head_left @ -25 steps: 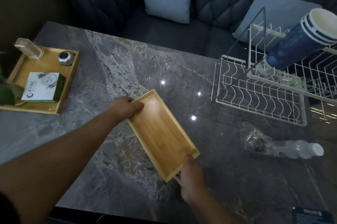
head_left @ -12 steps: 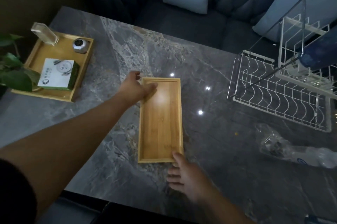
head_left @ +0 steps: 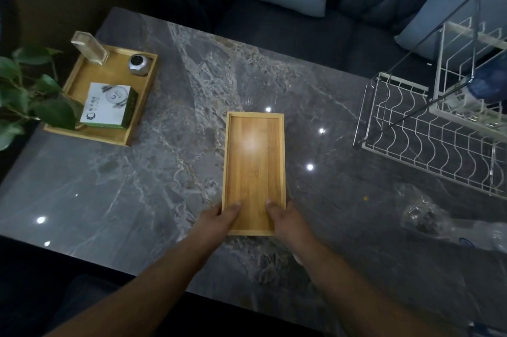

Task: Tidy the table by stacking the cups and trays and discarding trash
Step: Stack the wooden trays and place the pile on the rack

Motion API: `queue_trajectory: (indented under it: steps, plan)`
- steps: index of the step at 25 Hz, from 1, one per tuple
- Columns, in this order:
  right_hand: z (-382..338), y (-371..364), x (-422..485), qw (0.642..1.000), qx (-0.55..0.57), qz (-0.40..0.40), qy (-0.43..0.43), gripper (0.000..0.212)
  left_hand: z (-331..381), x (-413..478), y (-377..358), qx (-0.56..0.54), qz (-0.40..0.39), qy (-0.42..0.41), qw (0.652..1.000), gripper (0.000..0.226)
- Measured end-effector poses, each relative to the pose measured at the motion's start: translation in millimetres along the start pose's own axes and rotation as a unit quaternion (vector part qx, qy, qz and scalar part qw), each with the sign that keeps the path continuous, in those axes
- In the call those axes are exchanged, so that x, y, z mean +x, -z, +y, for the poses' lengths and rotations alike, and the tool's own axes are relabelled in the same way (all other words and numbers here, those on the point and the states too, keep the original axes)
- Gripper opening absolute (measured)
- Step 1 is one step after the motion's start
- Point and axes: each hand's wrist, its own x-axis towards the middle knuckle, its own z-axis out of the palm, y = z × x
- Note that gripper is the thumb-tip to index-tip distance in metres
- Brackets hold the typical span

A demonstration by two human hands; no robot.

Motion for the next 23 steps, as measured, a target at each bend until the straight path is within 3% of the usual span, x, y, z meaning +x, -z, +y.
queue_trajectory:
  steps: [5,10,17,21,23]
  plan:
    - [2.6,-4.7,1.1,0.999,0.032,0.004,0.008,0.062,-0.1,7.3,-13.3,-0.031,0.045,0.017,0.998,0.087]
    - [5.5,-2.8,4.3,0.997,0.071,-0.007,0.017,0.065,8.5,11.4,-16.9,-0.049,0.037,0.038,0.997,0.089]
    - [15.6,13.8,10.7,0.991,0.12,-0.049,-0.032,0.064,22.3,27.9,7.9,-0.003,-0.123,-0.002,0.992,0.077]
    - [18.9,15.4,13.3,0.981,0.17,-0.087,-0.041,0.058,28.1,29.8,11.0,-0.033,-0.135,-0.012,0.99,0.085]
    - [20.2,17.5,10.9,0.974,0.201,-0.1,-0.032,0.06,32.0,26.2,12.3,-0.043,-0.16,-0.021,0.986,0.075]
